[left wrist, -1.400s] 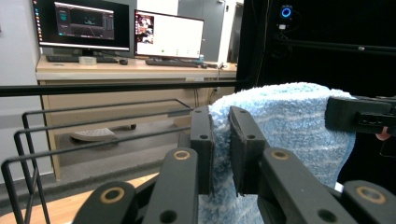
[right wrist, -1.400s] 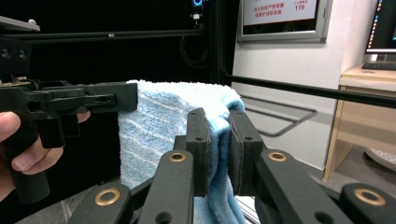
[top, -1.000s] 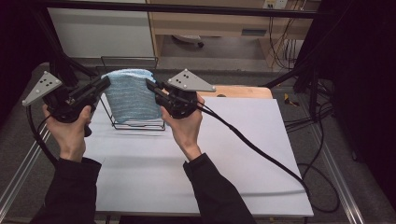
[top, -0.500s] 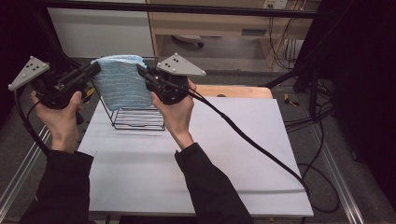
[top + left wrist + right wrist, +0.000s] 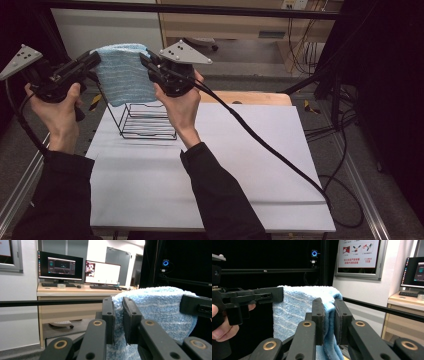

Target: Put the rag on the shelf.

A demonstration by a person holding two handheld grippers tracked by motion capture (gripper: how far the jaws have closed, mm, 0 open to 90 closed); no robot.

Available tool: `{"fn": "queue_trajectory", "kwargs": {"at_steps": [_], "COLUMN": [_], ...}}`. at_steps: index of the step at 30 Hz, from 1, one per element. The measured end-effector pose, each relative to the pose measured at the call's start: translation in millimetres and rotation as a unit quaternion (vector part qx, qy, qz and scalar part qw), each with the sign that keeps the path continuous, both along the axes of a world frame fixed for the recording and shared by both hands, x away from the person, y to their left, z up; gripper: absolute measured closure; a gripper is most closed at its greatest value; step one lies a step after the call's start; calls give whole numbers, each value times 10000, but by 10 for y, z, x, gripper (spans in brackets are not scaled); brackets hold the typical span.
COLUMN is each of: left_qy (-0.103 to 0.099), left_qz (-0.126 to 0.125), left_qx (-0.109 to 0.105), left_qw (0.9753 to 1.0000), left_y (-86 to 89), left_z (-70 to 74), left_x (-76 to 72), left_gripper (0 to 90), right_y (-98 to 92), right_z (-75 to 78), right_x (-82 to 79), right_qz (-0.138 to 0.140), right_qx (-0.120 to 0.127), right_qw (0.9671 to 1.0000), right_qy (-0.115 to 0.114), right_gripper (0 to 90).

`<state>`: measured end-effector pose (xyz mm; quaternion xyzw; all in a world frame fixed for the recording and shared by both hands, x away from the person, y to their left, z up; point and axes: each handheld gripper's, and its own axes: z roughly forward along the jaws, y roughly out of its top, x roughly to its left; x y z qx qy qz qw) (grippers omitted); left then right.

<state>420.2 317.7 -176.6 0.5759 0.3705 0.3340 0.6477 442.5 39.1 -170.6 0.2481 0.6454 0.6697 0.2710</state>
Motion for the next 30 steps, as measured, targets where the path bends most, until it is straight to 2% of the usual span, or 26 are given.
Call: {"fn": "queue_trajectory", "kwargs": {"at_steps": [5,15,18,23,30], "left_qy": [-41,-10,-36,-101,-164], "left_qz": [110,414,477,529,583], "left_qx": [-2,-58,-23,15,-30], "left_qw": [9999,9991,9989,9985,9982], "left_y": [28,44,48,45,34], "left_z": [82,119,165,277,354], "left_x": [75,282,316,345,399], "left_gripper": [805,806,806,806,806], "right_y": [54,204,240,246,257], "right_z": [65,165,204,298,379], "right_x": [85,254,297,354,395], "right_qz": [-72,-339,-422,-405,-419], "right_qx": [16,81,25,97,120], "right_qw": [10000,9994,9991,9991,9989], "right_qy": [34,70,0,-61,-149], "right_gripper": [811,814,814,814,814]}}
